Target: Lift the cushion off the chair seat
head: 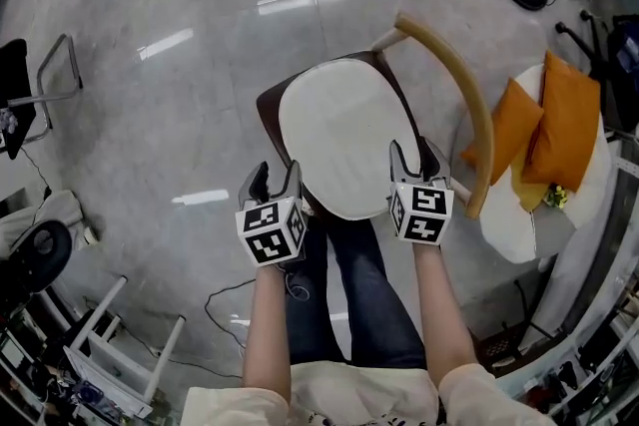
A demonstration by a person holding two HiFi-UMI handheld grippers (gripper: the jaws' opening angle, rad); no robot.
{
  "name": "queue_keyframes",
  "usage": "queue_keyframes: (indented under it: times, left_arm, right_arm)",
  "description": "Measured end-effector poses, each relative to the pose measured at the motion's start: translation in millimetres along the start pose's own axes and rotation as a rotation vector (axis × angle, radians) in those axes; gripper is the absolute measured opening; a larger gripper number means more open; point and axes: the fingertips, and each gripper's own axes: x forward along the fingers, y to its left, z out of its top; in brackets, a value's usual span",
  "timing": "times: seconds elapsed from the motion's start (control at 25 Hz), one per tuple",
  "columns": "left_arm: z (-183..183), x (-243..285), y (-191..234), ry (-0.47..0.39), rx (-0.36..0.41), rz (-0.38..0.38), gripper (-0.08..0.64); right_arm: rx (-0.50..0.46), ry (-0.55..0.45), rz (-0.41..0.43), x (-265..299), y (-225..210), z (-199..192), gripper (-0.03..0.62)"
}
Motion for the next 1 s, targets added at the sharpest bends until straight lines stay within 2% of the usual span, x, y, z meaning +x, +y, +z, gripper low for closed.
queue_keyframes:
  times: [0.24,0.44,0.68,1.0]
  left_arm:
    - [-27.5,48.6,8.5,0.065,0.007,0.018,0.247]
    - [-44.7,79.8,13.7,0.095,0.039,0.030,0.245]
    - [-63.1,113.4,25.8,0.132,-0.014,0.038,0.241]
    - [-91.1,135.6,32.2,0.204,-0.041,0.041,0.232]
  right_arm:
    - [0.053,0.059,-0.040,47.2,-23.1,-32.7,0.230]
    - [0.042,0.110,-0.052,79.2,-35.0,-57.1,0.230]
    - [0.010,0.159,-0.056,112.6,-38.7,-82.5,0.230]
    - [0.012,0.195,-0.047,129.0,-40.4,-101.0,0.241]
